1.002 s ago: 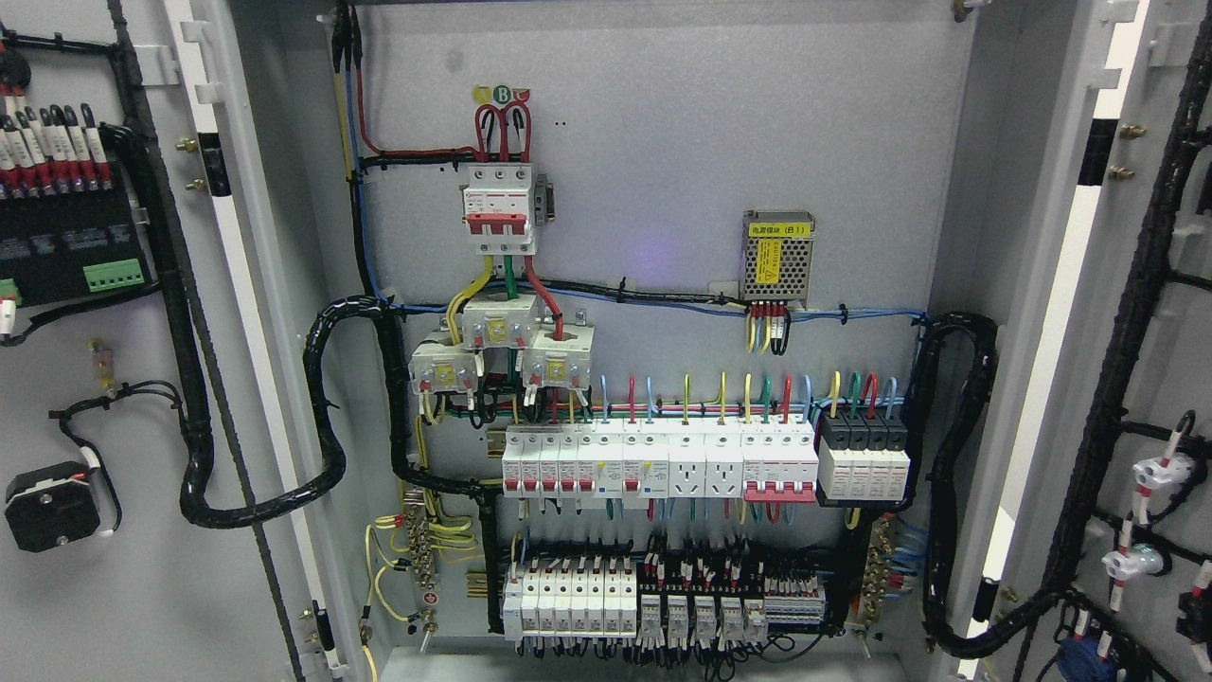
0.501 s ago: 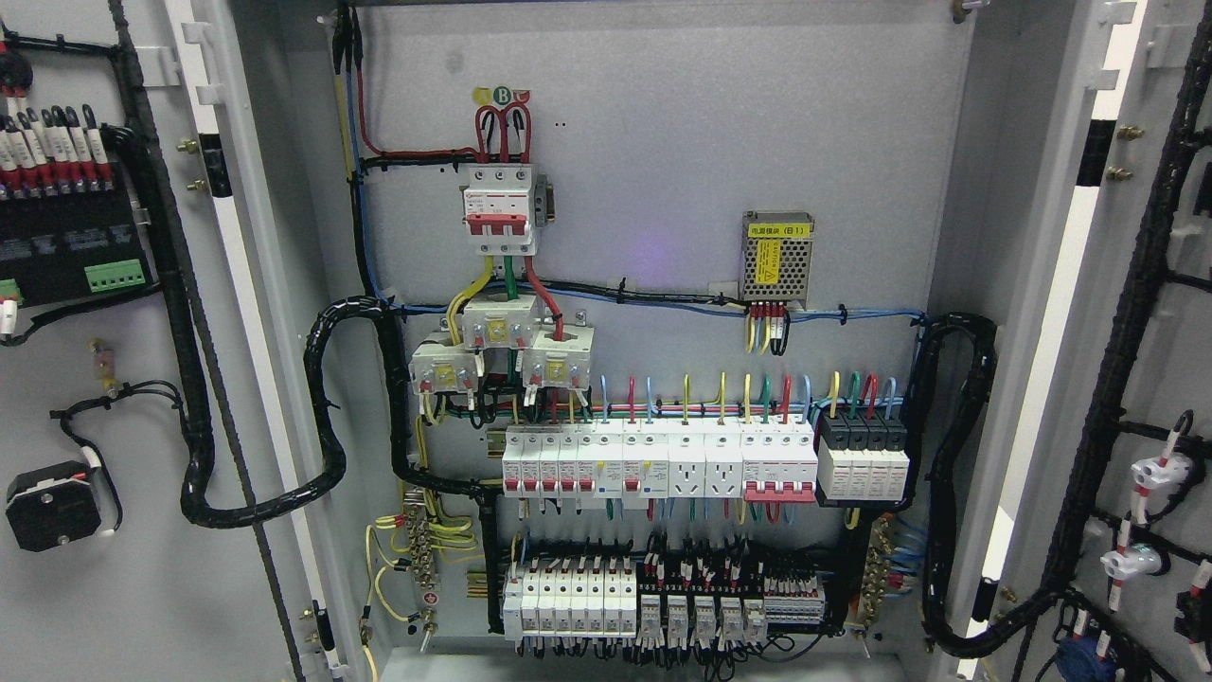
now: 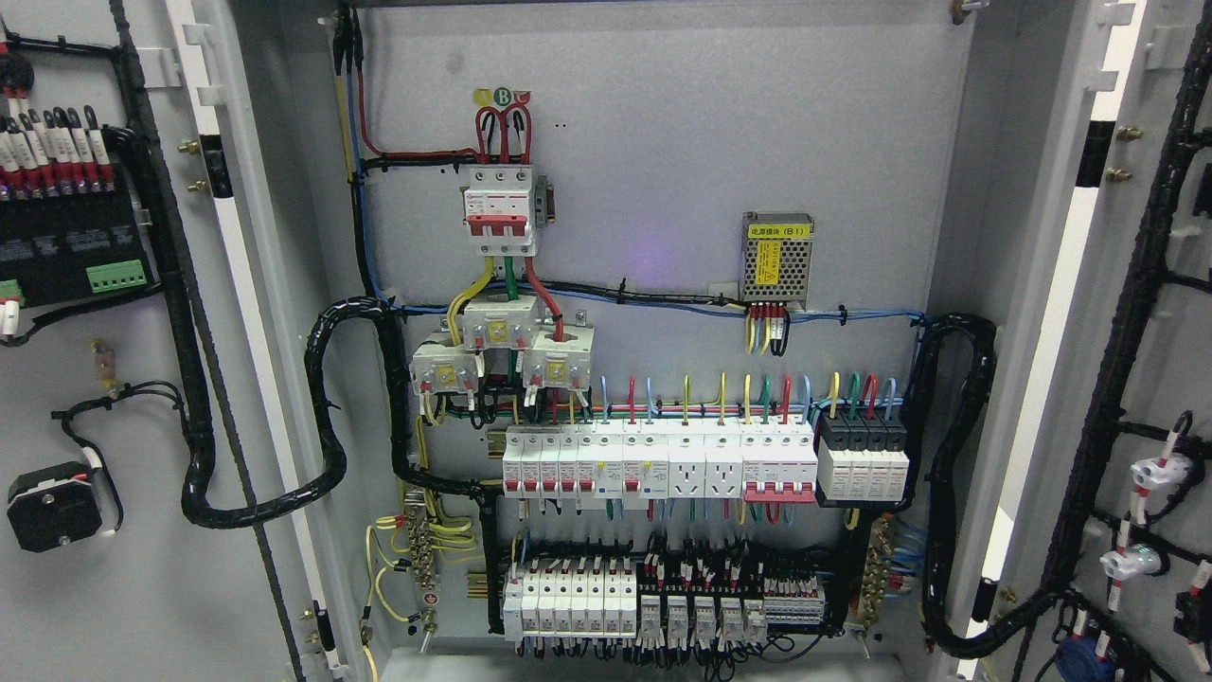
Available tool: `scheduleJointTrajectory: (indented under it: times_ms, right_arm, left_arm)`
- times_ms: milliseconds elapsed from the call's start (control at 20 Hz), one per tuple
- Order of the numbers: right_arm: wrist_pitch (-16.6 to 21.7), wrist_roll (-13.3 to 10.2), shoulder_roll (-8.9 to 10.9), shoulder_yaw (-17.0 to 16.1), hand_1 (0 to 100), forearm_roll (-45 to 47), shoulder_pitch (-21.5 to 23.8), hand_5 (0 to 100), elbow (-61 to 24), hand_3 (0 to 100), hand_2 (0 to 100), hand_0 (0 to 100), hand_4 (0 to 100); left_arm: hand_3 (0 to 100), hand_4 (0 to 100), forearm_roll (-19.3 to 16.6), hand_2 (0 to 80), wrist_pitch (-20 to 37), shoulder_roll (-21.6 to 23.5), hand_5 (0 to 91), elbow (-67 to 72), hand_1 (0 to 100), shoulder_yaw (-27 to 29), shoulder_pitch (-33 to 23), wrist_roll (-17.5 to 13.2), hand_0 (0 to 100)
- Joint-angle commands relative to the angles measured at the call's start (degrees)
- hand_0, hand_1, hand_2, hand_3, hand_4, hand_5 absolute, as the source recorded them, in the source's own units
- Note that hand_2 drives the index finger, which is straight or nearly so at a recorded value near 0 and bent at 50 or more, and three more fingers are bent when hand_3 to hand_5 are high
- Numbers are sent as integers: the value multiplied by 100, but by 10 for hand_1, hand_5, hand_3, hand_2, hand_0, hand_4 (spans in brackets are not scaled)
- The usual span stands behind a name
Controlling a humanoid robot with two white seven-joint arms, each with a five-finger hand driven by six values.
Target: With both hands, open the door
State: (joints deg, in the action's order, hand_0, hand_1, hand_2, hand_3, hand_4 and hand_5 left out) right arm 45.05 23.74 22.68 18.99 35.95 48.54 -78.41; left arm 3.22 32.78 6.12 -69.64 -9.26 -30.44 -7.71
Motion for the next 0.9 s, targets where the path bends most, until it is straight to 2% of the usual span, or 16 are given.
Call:
scheduleJointTrajectory:
  times_ms: [0, 100, 200, 351, 551, 651, 751, 851]
  right_arm:
    - [821, 8, -430, 641, 0, -149, -335, 0, 2643, 0, 0, 383, 0]
    - [795, 8, -633, 632, 0, -307, -668, 0, 3407, 0, 0, 383, 0]
    - [769, 8, -931, 597, 0, -395, -1107, 0, 4259, 0, 0, 383, 0]
    - [760, 8, -1388, 544, 0, -396, -1951, 0, 5753, 0, 0, 383, 0]
    - [716, -1, -1793, 351, 0, -404, -2734, 0, 7100, 0, 0, 383, 0]
    - [305, -18, -1899, 333, 0, -405, -2937, 0, 7347, 0, 0, 383, 0]
    - [-371, -44, -1899, 298, 0, -404, -3104, 0, 7401, 0, 0, 383, 0]
    - [-855, -71, -1899, 184, 0, -404, -3253, 0, 7410, 0, 0, 383, 0]
  left_arm:
    - [0, 0, -58, 0, -78, -5, 0, 1635, 0, 215, -23, -2, 0]
    - [0, 0, -58, 0, -87, -14, 0, 2057, 0, 206, 38, -11, 0]
    - [0, 0, -75, 0, -166, -66, 0, 2365, 0, 206, 135, -20, 0]
    - [0, 0, -76, 0, -797, -93, 0, 2910, 0, 206, 363, -55, 0]
    - [0, 0, -67, 0, -1430, -268, 0, 3849, 0, 241, 889, -46, 0]
    - [0, 0, -75, 0, -1686, -365, 0, 4499, 0, 398, 1241, -46, 0]
    - [0, 0, -76, 0, -1704, -453, 0, 5080, 0, 443, 1566, -46, 0]
    - [0, 0, -76, 0, -1739, -488, 0, 5398, 0, 452, 1778, -46, 0]
